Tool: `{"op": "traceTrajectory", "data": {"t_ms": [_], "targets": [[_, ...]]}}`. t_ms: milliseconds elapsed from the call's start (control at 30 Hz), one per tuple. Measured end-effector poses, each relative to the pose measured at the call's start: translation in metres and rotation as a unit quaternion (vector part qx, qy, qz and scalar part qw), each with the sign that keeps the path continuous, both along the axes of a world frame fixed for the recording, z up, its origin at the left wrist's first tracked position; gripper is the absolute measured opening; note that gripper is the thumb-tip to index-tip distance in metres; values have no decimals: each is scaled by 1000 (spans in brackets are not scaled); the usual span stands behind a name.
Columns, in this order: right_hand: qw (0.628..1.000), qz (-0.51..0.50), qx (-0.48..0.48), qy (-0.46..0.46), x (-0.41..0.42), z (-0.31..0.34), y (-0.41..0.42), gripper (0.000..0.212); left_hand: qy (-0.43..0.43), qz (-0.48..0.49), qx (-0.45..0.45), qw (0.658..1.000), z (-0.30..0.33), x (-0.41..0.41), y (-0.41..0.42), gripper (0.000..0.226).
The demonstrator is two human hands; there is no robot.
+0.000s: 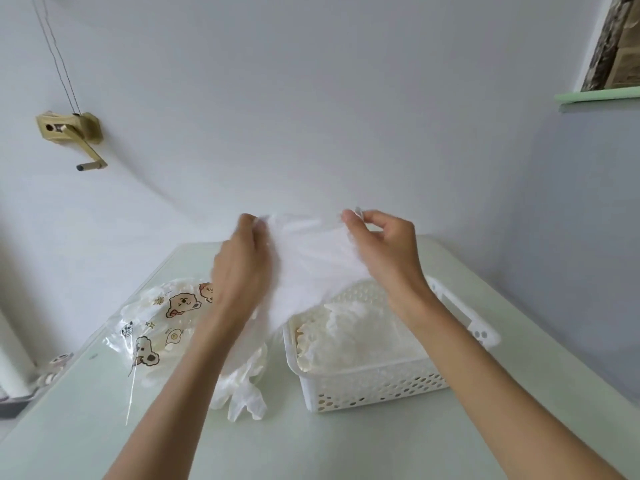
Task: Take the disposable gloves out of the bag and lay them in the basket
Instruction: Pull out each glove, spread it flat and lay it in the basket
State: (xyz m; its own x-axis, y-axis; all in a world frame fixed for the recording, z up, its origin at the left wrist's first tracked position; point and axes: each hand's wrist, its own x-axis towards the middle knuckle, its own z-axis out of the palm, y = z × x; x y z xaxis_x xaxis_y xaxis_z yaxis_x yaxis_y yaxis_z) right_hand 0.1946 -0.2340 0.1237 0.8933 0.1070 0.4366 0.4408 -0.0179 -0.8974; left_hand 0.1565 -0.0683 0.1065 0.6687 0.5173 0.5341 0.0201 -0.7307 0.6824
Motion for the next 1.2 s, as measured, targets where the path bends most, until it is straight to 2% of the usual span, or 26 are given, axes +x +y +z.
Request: {"op": "traceTrajectory", "data": {"t_ms": [67,167,300,433,533,700,833,867,933,1000,1033,1067,1133,1200], "targets": [[992,-47,-110,43,25,-28,-23,17,92,-37,69,993,-19,20,-9,21],[940,-108,-310,93,54,-68,-62,27,194,-96,146,965,-41,46,-28,28],[879,-163,-448,20,61,-81,-88,26,233,-128,260,928,-54,68,-50,32],[780,-190,-590,-87,63,-82,-95,28,250,-122,358,891,-62,78,-57,35],[741,-170,-642,-97,66,-83,-97,26,256,-108,417,866,-65,80,-57,37],[724,-133,-671,-85,68,-82,-96,29,202,-63,457,864,-62,78,-53,33],[694,-151,-685,-166,65,-76,-101,41,147,-86,432,886,-54,72,-45,34],[702,-154,-670,-186,65,-74,-105,40,139,-95,408,897,-51,69,-43,39],[756,-150,-608,-191,62,-67,-110,34,131,-102,348,923,-48,63,-38,45],[827,-147,-527,-131,59,-60,-111,22,119,-105,304,939,-46,58,-31,39],[849,-145,-501,-82,59,-56,-110,16,114,-109,292,943,-45,55,-27,30],[852,-141,-503,-36,59,-53,-109,16,115,-119,285,944,-44,54,-23,21],[810,-112,-574,41,59,-52,-106,30,137,-177,280,933,-41,50,-19,16],[751,-82,-649,89,59,-58,-100,39,200,-272,280,899,-43,48,-24,29]]}}
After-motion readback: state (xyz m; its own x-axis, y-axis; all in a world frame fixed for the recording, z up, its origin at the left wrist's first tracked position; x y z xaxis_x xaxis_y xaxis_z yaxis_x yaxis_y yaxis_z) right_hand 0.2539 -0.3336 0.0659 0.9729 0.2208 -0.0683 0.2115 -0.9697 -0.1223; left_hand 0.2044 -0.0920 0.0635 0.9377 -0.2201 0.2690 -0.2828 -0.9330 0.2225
